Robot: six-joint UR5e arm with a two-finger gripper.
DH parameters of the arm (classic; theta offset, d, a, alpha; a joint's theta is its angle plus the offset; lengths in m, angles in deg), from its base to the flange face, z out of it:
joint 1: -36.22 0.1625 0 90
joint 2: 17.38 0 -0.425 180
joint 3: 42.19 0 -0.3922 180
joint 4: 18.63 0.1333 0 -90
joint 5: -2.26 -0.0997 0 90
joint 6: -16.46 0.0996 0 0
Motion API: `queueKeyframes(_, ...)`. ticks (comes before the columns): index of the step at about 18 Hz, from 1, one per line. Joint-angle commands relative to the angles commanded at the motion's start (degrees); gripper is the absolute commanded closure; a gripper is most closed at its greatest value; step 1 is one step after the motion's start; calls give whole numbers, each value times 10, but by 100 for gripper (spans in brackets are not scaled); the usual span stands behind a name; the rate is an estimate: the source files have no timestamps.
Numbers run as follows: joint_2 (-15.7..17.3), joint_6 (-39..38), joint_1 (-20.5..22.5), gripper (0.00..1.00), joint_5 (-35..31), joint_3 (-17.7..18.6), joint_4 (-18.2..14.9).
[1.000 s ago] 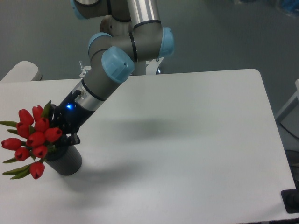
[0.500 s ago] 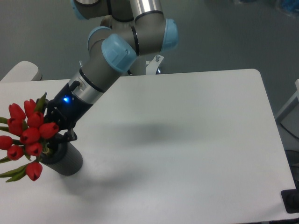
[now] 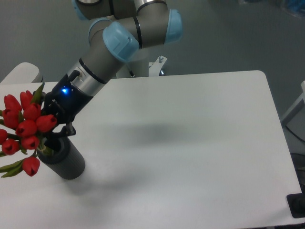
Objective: Pick up the flowers from the vase
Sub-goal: 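Lift the gripped tulips straight up out of the black vase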
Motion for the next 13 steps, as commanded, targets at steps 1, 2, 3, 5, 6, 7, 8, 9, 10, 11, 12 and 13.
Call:
queueKeyframes(1,6,-2,3,76,2,0,-1)
queueKeyframes(2,12,-4,8,76,4,-1,-3)
queueKeyframes(3,15,-5,11,77,7,-2,-4)
queueKeyframes(5,25,-8,18,78,21,-3,-4)
queueKeyframes(6,31,-9,23,79,24,-4,-4)
queueKeyframes(7,33,-11,27,79,26,-6,-4)
queueKeyframes(8,37,-19,31,79,26,-9,-4)
queueKeyframes(9,40,-35,39,79,26,-17,-4)
queueKeyframes(10,40,-48,42,79,26,-26,-4)
queueKeyframes(11,41,-58,43,79,26,-36,-4)
queueKeyframes(12,41,-67,45,80,26,-44,-4)
queueKeyframes(13,41,-76,46,80,26,-54,-4)
